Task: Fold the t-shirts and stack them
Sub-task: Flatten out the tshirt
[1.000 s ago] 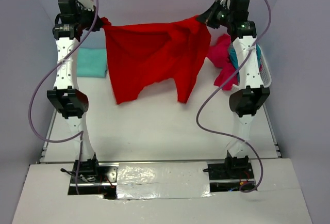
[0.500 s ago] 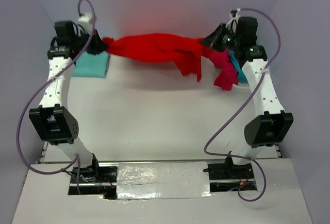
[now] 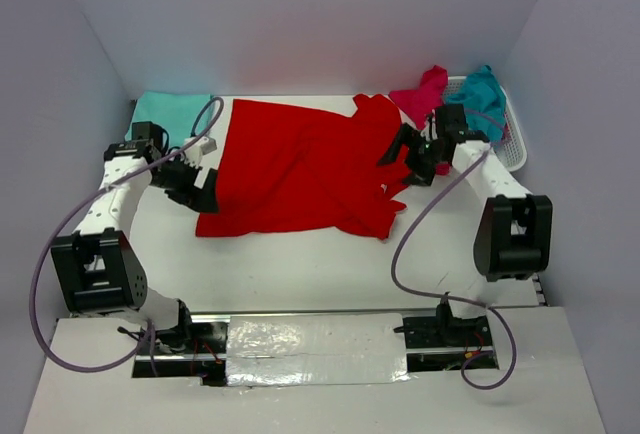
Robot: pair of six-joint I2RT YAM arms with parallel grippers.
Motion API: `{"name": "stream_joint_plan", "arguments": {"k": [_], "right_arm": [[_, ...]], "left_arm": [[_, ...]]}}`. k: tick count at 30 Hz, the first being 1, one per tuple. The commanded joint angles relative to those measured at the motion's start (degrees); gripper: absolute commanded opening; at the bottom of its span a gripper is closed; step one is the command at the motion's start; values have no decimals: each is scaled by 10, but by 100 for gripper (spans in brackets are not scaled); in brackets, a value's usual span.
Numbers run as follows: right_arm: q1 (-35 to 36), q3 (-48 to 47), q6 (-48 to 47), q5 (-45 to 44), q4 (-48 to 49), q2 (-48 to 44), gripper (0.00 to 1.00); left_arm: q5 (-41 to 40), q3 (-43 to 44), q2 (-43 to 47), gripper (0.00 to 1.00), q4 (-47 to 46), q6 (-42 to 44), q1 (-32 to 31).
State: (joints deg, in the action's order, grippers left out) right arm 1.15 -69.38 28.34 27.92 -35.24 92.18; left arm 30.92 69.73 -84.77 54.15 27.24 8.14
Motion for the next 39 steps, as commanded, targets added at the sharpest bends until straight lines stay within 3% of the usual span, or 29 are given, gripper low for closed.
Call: {"name": "stream_joint_plan", "arguments": {"k": [1,4,7,8,9,10,11,14,17,19,22,24,26,28,29,31,32,39], "right_arm": [[-5,-103,-61,-80,-44,6,99],[5,-63,-51,-142,-40,-89,100],[14,42,-46,-151,-4,-168,99],[17,87,-48,-147,8,-176,91],[19,103,-52,-138,11,-179,58],[19,114,-57,-132,12,-176,42],[26,125,-66,-132,15,-170,38],[64,114,-93,-163,10,-134,63],[95,93,-103,-163,22,-85,79],[111,80,-101,-163,20,-38,81],[115,58,-91,-166,-3,21,81],[119,62,-88,-189,-18,33,81],[119,78,-89,-197,-16,32,81],[122,90,-86,-177,-10,23,62],[123,98,-85,-167,-6,20,30],[129,102,-81,-154,-11,8,6],[136,108,-81,-147,-15,0,0],[160,110,-40,-6,-60,-176,0]], "left_arm": [[-51,7,49,99,17,46,31],[-68,-7,52,99,1,38,30],[-120,-47,19,100,-68,9,26],[-158,-47,-2,98,-85,-4,27],[-165,-43,-23,95,-84,-10,28],[-162,-30,-69,94,-80,-21,31],[-142,-23,-88,94,-78,-29,33],[-134,-19,-134,99,-105,-57,28],[-143,-19,-175,97,-129,-63,26],[-128,-18,-197,93,-128,-60,25],[-111,-27,-209,78,-134,-62,20],[-107,-34,-211,61,-135,-59,14],[-97,-41,-217,50,-130,-53,13],[-90,-45,-220,12,-128,-54,12],[-91,-47,-221,0,-132,-55,13],[-89,-49,-218,0,-133,-53,13],[-93,-49,-214,0,-131,-51,13],[-118,-36,-173,0,-127,-25,17]]}}
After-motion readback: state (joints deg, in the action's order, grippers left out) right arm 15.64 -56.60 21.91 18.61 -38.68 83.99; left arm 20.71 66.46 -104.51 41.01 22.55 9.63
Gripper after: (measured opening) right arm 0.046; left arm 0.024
